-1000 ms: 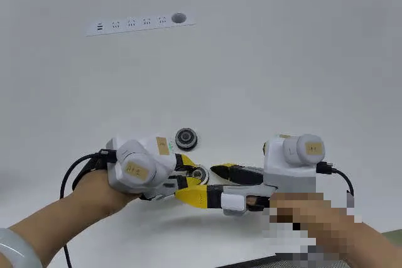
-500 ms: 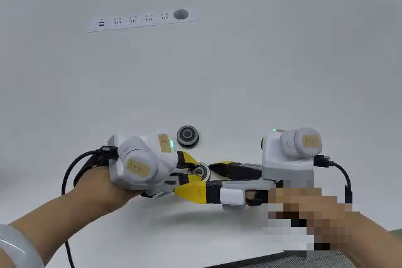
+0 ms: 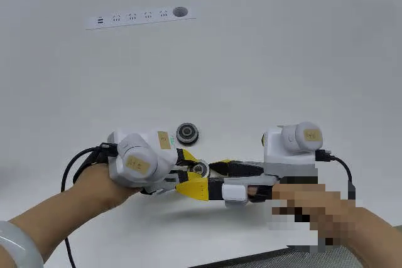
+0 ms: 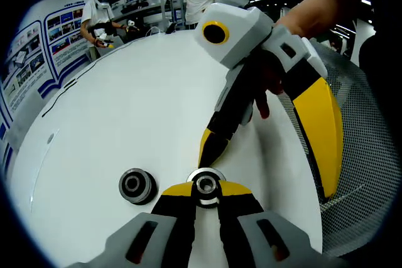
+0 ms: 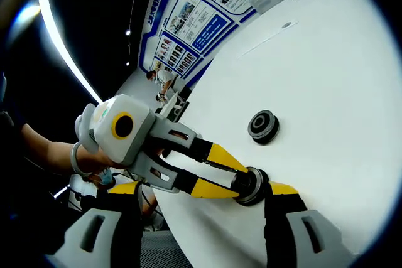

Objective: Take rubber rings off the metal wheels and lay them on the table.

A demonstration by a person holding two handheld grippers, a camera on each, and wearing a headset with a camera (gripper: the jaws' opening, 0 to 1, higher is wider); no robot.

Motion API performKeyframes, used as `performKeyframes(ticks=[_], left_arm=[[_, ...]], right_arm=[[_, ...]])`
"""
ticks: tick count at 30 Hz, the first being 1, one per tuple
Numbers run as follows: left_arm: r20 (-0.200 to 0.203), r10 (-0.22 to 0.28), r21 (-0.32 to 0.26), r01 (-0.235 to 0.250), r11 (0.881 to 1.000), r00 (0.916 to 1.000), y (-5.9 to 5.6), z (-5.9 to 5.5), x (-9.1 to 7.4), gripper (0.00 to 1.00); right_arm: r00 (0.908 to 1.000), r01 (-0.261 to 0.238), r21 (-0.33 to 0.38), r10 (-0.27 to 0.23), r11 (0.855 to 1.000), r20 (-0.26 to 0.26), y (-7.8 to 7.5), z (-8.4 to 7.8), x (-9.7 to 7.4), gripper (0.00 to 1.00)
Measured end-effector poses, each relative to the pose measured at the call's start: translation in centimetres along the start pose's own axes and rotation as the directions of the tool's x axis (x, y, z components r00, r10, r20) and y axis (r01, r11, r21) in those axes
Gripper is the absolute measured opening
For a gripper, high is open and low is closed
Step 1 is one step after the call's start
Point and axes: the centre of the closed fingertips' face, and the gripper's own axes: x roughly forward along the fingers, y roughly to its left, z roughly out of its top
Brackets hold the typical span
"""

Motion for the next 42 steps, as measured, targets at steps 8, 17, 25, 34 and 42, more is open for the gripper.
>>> performKeyframes(ticks=[8, 17, 25, 34, 42], left_arm=[[0.000, 0.001, -0.002, -0.001, 1.000, 1.0000, -0.01, 0.01, 0.00, 0.13], [0.001, 0.000, -0.002, 0.000, 1.000, 1.0000, 0.00, -0.01, -0.02, 0.13], [0.001, 0.000, -0.002, 0.000, 1.000, 1.0000, 0.01, -0.01, -0.04, 0.13], [0.001, -0.001, -0.003, 0.001, 1.000, 1.0000, 0.01, 0.00, -0.03, 0.13], [0.002, -0.001, -0.003, 0.001, 1.000, 1.0000, 0.01, -0.02, -0.05, 0.13]], right_arm=[[0.9999, -0.004, 0.007, 0.004, 1.000, -0.010, 0.11, -0.43, -0.16, 0.79], [0.9998, -0.017, 0.027, 0.017, 0.999, -0.010, 0.33, -0.52, -0.29, 0.80], [0.9994, -0.033, 0.076, 0.032, 0.997, 0.009, 0.40, -0.15, -0.70, 0.79], [0.9994, -0.035, 0.075, 0.034, 0.997, 0.009, 0.24, -0.06, -0.67, 0.78], [0.9998, -0.019, 0.087, 0.018, 0.996, 0.006, -0.32, -0.03, -0.88, 0.70]])
